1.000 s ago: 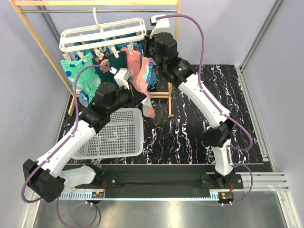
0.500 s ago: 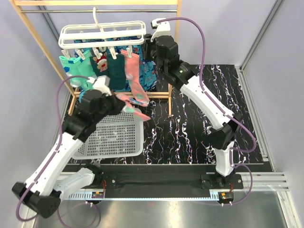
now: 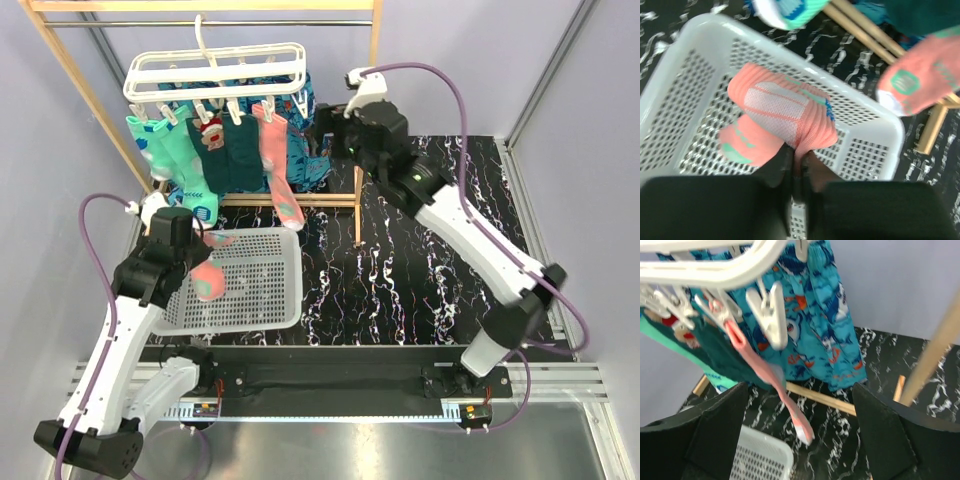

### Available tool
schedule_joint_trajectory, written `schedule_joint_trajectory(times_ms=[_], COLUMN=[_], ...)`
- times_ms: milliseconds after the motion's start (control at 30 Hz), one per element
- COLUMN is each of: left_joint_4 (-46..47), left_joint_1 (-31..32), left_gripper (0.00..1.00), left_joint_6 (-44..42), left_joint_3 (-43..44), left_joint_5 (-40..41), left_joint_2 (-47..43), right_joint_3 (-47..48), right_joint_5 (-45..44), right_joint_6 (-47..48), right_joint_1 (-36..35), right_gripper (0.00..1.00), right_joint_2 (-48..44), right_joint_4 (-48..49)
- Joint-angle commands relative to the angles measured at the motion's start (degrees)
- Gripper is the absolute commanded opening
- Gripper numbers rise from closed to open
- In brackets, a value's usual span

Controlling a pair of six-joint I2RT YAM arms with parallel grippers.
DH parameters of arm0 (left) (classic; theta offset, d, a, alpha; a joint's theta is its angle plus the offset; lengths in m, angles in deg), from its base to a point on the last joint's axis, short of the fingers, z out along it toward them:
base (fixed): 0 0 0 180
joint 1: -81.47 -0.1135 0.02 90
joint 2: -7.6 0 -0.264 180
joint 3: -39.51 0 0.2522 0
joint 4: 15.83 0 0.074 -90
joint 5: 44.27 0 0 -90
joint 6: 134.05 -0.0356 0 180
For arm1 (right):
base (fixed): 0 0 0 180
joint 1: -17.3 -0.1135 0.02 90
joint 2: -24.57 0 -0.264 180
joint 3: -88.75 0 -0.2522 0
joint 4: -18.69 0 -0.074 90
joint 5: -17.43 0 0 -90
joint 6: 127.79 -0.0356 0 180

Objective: Remove the socks clipped to the hanger

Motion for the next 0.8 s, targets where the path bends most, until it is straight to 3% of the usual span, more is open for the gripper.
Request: schedule_joint_trajectory(times_ms=[0, 67, 100, 233, 367, 467, 500, 633, 767], left_joint_4=[-2.28, -1.93, -1.32, -0.88, 3.68, 10.62, 13.16, 11.52, 12.12], left_joint_1=[-0.38, -0.47, -0.55, -0.46, -0.46, -0.46, -0.46, -2.03, -7.84], left_gripper=[0.20, 0.35, 0.49, 0.71, 0.75, 0.76, 0.76, 0.76, 0.76], left_joint_6=[6.09, 6.53, 6.88, 5.84, -0.40, -4.09, -4.97, -3.40, -0.33], left_joint_3=[-1.93, -2.81, -3.17, -2.65, -1.41, -1.50, -1.59, -2.20, -7.45], left_joint_5=[8.08, 6.17, 3.11, -2.36, -10.26, -18.00, -18.97, -11.08, -13.52], left_joint_2=[-2.61, -2.26, -1.91, -1.47, -2.61, -2.96, -2.26, 1.78, 2.49], right_joint_3=[-5.20, -10.30, -11.88, -18.12, -21.90, -25.42, -25.95, -26.31, -27.01], right_joint_5=[1.09, 0.39, 0.13, -0.32, 3.70, 9.67, 11.01, 15.50, 17.26], right_joint_6=[-1.92, -1.92, -1.83, -0.26, 0.28, -0.25, -0.69, -2.01, -1.74], right_joint_1=[-0.41, -0.41, -0.41, -0.41, -0.41, -0.41, -0.41, -0.41, -0.50], right_gripper=[0.94, 0.96, 0.97, 0.96, 0.89, 0.79, 0.71, 0.61, 0.56], right_joint_2=[-10.98, -13.99, -16.53, -20.68, -22.52, -22.18, -20.96, -16.03, -12.08], right_joint_4=[1.25, 2.30, 2.74, 4.24, 6.69, 11.09, 11.79, 14.34, 17.51])
